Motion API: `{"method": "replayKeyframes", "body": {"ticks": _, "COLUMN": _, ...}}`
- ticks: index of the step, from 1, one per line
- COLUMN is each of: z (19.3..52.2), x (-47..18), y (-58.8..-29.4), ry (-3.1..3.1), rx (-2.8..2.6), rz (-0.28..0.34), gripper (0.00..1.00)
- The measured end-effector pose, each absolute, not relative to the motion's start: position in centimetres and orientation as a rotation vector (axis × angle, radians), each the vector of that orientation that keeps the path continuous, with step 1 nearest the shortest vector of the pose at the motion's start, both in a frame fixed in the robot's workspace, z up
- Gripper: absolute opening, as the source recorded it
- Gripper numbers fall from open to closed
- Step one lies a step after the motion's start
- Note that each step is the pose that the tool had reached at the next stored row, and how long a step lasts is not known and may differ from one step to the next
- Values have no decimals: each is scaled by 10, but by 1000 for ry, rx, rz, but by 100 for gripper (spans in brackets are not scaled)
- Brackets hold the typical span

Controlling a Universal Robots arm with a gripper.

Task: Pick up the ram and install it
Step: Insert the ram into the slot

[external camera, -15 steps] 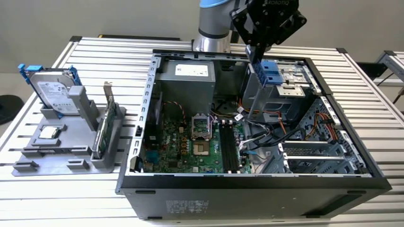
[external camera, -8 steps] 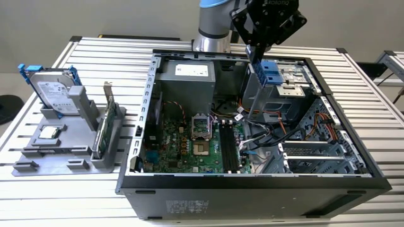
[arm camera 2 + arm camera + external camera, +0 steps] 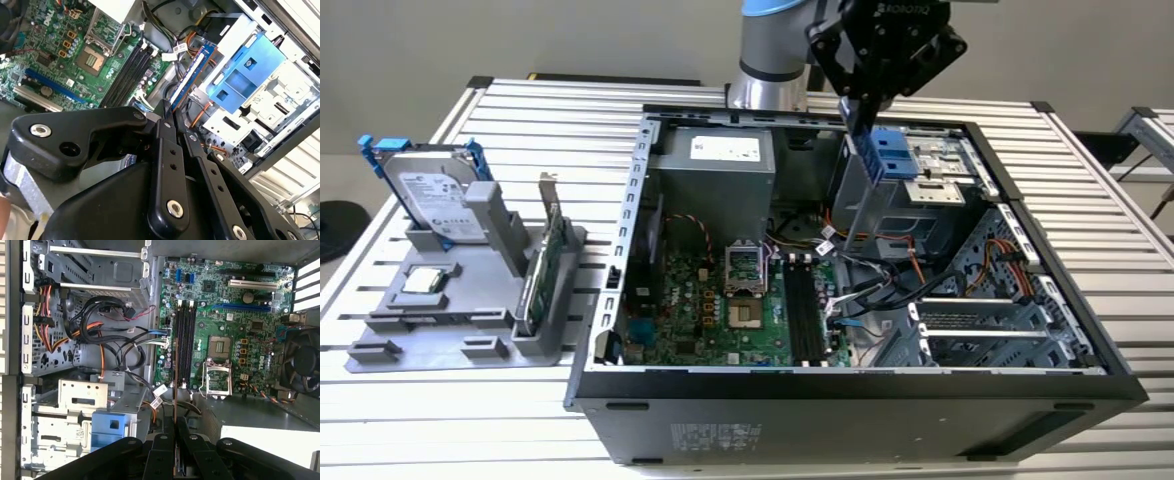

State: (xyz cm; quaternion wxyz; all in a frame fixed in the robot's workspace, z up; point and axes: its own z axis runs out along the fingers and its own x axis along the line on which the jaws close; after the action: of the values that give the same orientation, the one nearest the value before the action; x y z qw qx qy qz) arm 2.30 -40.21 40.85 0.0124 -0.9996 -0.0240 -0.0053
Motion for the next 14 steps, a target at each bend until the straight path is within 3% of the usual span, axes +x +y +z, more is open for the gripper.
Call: {"method": "replayKeyframes", "body": {"ticks": 14, "z": 399, "x": 24, "y": -402, "ry": -75, "rx": -3113, "rz": -15, "gripper": 0}}
